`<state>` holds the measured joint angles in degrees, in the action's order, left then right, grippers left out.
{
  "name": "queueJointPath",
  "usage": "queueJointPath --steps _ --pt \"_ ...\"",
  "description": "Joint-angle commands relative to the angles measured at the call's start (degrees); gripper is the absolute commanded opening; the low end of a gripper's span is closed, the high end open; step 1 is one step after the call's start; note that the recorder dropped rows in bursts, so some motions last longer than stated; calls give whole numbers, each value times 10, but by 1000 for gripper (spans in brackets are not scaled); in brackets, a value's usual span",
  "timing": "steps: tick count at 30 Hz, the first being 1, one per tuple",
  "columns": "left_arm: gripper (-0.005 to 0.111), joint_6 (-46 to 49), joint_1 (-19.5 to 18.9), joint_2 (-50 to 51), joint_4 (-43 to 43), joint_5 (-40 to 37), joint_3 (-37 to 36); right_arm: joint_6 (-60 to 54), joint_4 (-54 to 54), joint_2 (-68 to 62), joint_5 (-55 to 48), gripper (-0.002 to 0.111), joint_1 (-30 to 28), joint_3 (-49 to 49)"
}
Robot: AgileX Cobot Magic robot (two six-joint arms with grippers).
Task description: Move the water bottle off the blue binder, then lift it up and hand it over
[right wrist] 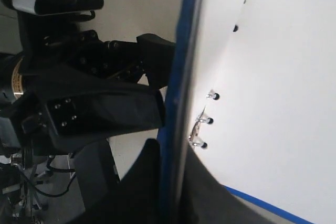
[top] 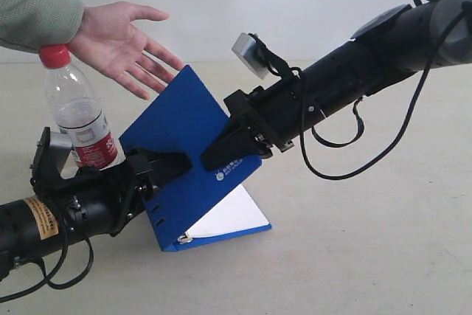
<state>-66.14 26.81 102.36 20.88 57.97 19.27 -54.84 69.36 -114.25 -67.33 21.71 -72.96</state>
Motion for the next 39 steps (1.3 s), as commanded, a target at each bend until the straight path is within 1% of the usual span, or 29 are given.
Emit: queueJointPath --steps 1,2,3,5,8,10,11,13,15,18,22,24,25,26,27,28,29,30,31,32,34,35,36,37,38,39 --pt "20 -14 11 4 71 53 10 -10 53 6 -26 0 12 -3" --pt "4 4 11 4 84 88 10 -10 52 6 -26 0 12 -3" --pt "5 9 11 4 94 112 10 -10 50 6 -26 0 12 -3" --pt "4 11 11 4 100 120 10 -13 50 6 -26 0 12 -3" --pt "4 92 11 3 76 30 1 -48 -15 31 -26 8 12 -4" --pt "4 150 11 3 63 10 -6 -59 -53 48 -26 11 12 -4" --pt "4 185 11 1 46 26 -16 -49 -74 66 -26 14 12 -4" --pt "4 201 11 -3 34 33 -19 -45 -85 86 -26 16 12 -4" --pt "4 209 11 -4 34 37 -19 -17 -104 107 -26 15 12 -4" --pt "4 220 11 -4 37 49 -19 -12 -108 118 -26 15 12 -4" --pt "4 290 11 -5 17 62 -19 -7 -124 119 -26 15 17 -3" --pt "4 286 11 -6 5 87 -19 7 -141 117 -26 15 33 -2" --pt "5 261 11 -6 4 98 -19 -1 -154 114 -26 18 51 -2" --pt "9 248 11 -6 -5 96 -19 -8 -159 112 -26 23 63 -2" --pt "16 236 11 -6 -8 86 -19 -11 -159 109 -26 30 72 -2" --pt "28 230 11 -6 -8 79 -19 -14 -159 108 -26 40 81 -2" --pt "43 226 11 -6 -8 79 -19 -25 -163 108 -26 51 88 -2" --pt "67 221 11 -6 -8 78 -19 -27 -182 108 -26 63 97 -2" --pt "74 221 11 -6 -11 84 -19 -22 -197 108 -26 63 103 -2" --pt "73 224 11 -6 -11 93 -19 -21 -211 108 -26 60 108 -2" --pt "65 264 11 -6 5 120 -19 -23 -221 108 -26 48 117 -2" --pt "56 310 11 -10 38 120 -14 -24 -222 108 -26 43 123 -2" --pt "50 327 11 -15 53 120 -4 -24 -224 108 -26 43 127 -2" --pt "41 338 11 -15 54 120 2 -25 -224 108 -26 44 127 -2" --pt "29 333 11 -15 44 120 5 -25 -224 109 -26 42 127 -2" --pt "21 319 11 -14 26 120 4 -22 -228 111 -21 38 127 -2"
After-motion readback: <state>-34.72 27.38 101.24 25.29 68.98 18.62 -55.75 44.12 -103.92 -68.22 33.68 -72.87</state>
